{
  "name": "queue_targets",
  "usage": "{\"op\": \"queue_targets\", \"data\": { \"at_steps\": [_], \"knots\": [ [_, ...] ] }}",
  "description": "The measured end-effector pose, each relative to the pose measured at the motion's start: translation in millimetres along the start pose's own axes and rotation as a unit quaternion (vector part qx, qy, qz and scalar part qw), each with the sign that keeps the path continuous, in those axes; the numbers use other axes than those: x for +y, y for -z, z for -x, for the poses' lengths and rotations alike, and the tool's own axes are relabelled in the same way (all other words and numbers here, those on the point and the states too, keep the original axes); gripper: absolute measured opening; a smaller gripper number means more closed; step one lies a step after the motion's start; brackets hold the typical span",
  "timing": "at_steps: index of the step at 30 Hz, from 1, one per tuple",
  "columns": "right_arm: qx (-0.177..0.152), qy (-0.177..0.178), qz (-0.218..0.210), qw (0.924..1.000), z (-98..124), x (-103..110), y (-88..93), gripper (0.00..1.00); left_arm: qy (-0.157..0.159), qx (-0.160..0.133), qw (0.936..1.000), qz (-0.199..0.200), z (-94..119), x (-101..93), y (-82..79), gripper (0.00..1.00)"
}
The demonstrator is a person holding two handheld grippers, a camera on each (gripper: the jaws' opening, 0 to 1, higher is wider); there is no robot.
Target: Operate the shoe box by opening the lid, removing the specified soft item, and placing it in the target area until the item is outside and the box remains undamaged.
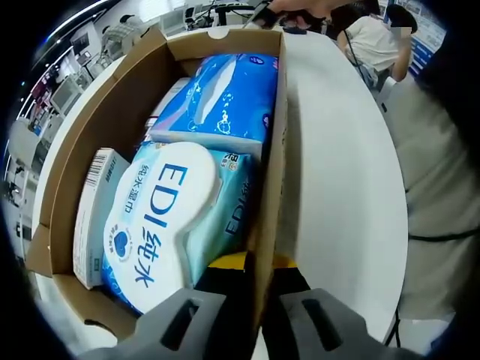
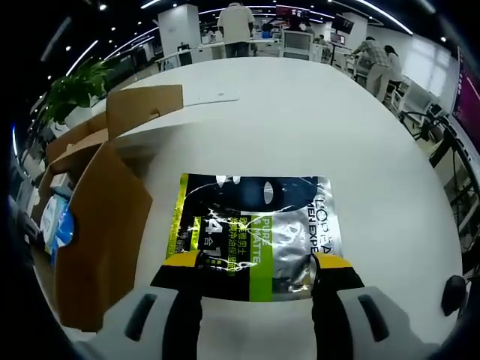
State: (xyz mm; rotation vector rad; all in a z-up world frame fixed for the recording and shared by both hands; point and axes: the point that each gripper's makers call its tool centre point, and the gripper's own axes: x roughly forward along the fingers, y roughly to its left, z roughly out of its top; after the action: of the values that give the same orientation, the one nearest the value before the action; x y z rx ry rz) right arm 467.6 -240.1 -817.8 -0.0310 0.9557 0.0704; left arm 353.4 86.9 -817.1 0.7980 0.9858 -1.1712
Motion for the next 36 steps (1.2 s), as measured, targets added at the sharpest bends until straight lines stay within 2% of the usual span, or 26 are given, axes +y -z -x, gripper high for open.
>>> {"op": "queue_targets", "data": {
  "at_steps": [15, 33, 36],
  "knots": [
    [0.004, -0.002, 0.004, 1.0, -12, 0, -16.8, 0.56, 0.0, -0.001, 1.0, 0.006, 0, -0.2, 0.2, 0.01],
    [-0.001, 0.001, 0.0, 1.0, -15, 1, -21.9, 0.56, 0.003, -0.001, 1.0, 0.006, 0, -0.1, 0.4, 0.01],
    [0.008, 0.001, -0.001, 1.0, -15, 1, -22.6, 0.56, 0.002, -0.002, 1.0, 0.005, 0, -0.1, 0.6, 0.01]
  ]
}}
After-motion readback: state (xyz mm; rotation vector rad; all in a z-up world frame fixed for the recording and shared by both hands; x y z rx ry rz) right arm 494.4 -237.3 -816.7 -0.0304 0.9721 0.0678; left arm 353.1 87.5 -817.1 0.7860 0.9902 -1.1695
